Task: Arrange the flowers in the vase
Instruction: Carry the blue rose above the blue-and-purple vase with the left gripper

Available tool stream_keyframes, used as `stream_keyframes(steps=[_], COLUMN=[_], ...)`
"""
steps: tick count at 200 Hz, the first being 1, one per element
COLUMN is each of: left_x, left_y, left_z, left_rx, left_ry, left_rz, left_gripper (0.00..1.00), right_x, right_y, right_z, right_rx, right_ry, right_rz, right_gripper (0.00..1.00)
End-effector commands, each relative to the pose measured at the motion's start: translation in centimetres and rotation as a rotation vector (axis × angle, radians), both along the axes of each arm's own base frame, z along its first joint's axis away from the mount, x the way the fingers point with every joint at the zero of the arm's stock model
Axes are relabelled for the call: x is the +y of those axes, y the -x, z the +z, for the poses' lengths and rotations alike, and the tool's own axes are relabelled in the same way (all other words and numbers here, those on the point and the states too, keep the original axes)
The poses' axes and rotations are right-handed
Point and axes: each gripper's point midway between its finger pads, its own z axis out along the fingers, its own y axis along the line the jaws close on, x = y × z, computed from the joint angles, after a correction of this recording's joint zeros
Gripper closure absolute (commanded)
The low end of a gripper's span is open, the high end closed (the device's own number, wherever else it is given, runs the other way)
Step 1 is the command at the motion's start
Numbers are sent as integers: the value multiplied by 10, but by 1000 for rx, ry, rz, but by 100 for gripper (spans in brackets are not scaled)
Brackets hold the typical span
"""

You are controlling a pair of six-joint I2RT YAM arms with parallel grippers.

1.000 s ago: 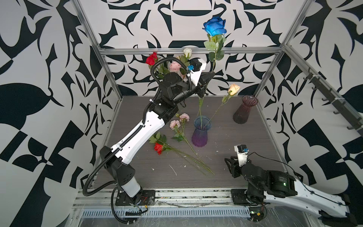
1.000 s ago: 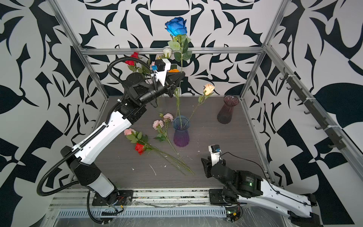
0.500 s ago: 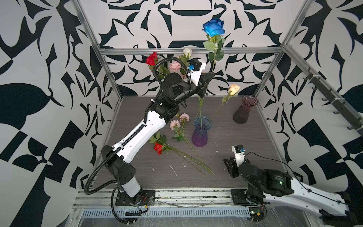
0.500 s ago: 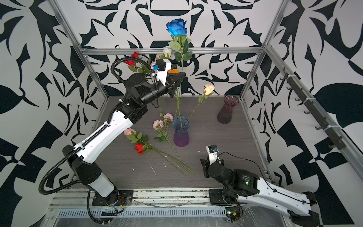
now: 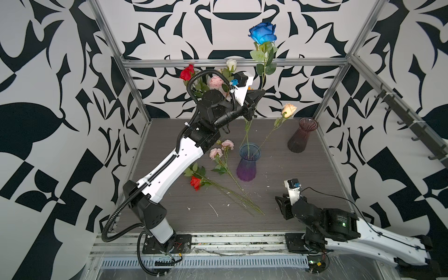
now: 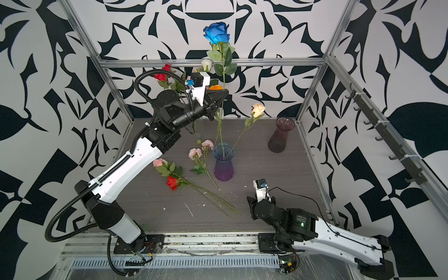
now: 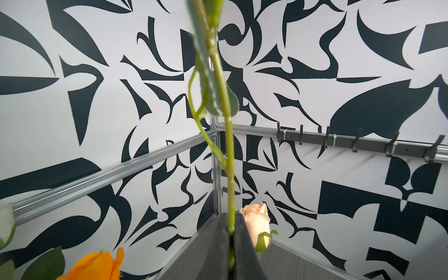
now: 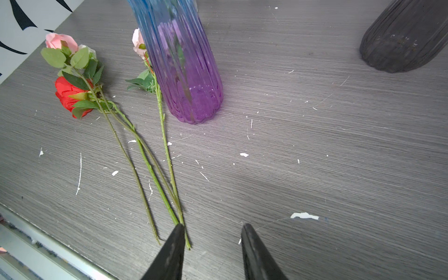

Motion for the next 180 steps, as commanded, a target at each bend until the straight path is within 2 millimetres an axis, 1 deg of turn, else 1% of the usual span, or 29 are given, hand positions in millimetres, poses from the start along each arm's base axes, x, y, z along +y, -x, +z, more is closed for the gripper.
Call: stream_keyframes(steps=[1,21,56,91,123,180], left_x=[18,20,20,16,14,22], left_y=[22,24,23,19,15,12], left_z=[40,44,44,34,17,-32], left_rx=[-74,-81,-81,-55,-6,119], left_ry=[57,62,64,56,60,66], left_rz=[0,-1,-1,-5,-5,20], left_gripper=[93,93,93,93,93,94], right_x=[4,4,4,4,4,6], right_y=[-2,-3,-2,-2,-2,-2], right_z=[7,6,6,6,6,6], right_rx=[-18,-18,-16,-16,-15,-14], right_ry=[-15,-10,-8,-9,-9,-6], right_rz=[1,3,3,4,5,9], right_gripper=[58,58,58,58,58,58])
